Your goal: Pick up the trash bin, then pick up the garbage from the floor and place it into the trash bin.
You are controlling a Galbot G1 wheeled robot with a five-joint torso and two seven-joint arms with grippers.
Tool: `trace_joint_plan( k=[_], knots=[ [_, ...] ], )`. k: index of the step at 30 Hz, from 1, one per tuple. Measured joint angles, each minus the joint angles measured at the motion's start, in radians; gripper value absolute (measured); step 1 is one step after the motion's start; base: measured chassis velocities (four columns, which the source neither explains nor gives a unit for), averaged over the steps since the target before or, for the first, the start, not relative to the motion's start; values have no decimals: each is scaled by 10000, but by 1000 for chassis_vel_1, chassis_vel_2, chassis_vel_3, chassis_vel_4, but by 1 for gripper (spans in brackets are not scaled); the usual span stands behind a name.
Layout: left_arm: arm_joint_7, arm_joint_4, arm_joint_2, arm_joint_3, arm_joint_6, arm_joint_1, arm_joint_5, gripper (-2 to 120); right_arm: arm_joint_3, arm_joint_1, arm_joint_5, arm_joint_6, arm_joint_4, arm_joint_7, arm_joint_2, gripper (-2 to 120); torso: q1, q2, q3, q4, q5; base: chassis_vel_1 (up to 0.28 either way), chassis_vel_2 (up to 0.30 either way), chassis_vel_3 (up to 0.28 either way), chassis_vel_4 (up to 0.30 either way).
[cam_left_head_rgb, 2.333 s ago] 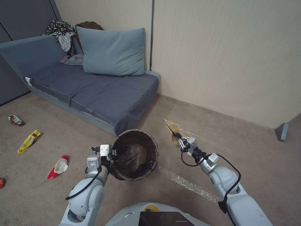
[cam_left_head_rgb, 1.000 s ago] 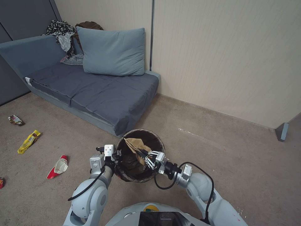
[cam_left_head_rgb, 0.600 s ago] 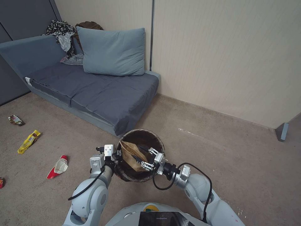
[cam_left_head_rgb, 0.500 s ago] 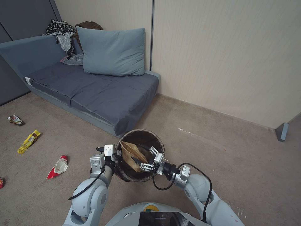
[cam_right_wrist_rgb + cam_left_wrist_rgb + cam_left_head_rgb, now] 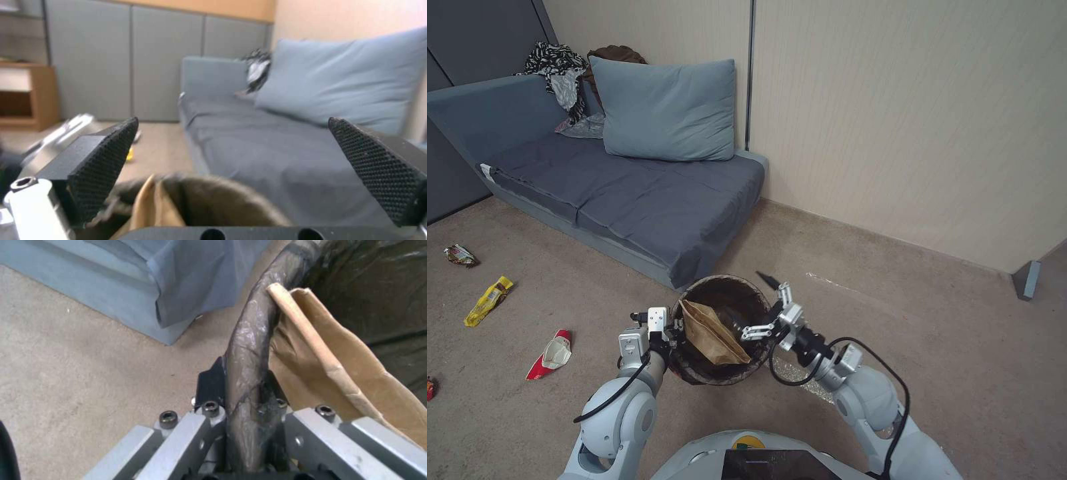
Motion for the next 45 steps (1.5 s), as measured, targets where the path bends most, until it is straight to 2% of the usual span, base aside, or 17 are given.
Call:
trace_joint_plan(
  k=[5, 7, 12, 28, 29, 31, 32, 35, 38, 45],
  knots=[
    [-243, -52, 58, -10, 160, 31, -294, 3, 271, -158, 94, 190, 256, 203, 79, 100, 0, 0, 0, 2, 0, 0, 0, 0, 0],
    [-529, -176, 116, -42, 426, 50, -854, 3, 433, -208, 169, 305, 417, 412, 160, 100, 0, 0, 0, 2, 0, 0, 0, 0, 0],
    [-718, -258, 167, -108, 524, 50, -1266, 3, 602, -232, 247, 416, 535, 611, 265, 100, 0, 0, 0, 2, -1, 0, 0, 0, 0],
    [-883, -346, 343, -254, 541, 134, -1338, 3, 1115, -304, 212, 787, 603, 1016, 597, 100, 0, 0, 0, 3, -1, 0, 0, 0, 0],
    [-960, -379, 395, -269, 543, 167, -1545, 3, 1209, -315, 163, 871, 558, 1131, 643, 100, 0, 0, 0, 3, 0, 0, 0, 0, 0],
    [-1357, -439, 703, -361, 547, 231, -3178, 3, 1555, -371, -216, 1240, 180, 1818, 722, 100, 0, 0, 0, 1, -2, 0, 0, 0, 0],
    [-1357, -439, 703, -361, 547, 231, -3178, 3, 1555, -371, -216, 1240, 180, 1818, 722, 100, 0, 0, 0, 1, -2, 0, 0, 0, 0],
    [-1875, -365, 1153, -540, 551, 332, -4245, 3, 2023, -597, -1305, 1312, -169, 2971, 902, 100, 0, 0, 0, 3, -1, 0, 0, 0, 0],
    [-2179, -415, 1408, -444, 552, 445, -4279, 3, 2015, -950, -1453, 809, 35, 3428, 998, 100, 0, 0, 0, -1, -2, 0, 0, 0, 0],
    [-2155, -613, 1574, -267, 574, 693, -3831, 3, 1661, -1005, -1822, 835, -18, 3496, 1237, 100, 0, 0, 0, 2, -1, 0, 0, 0, 0]
  ],
)
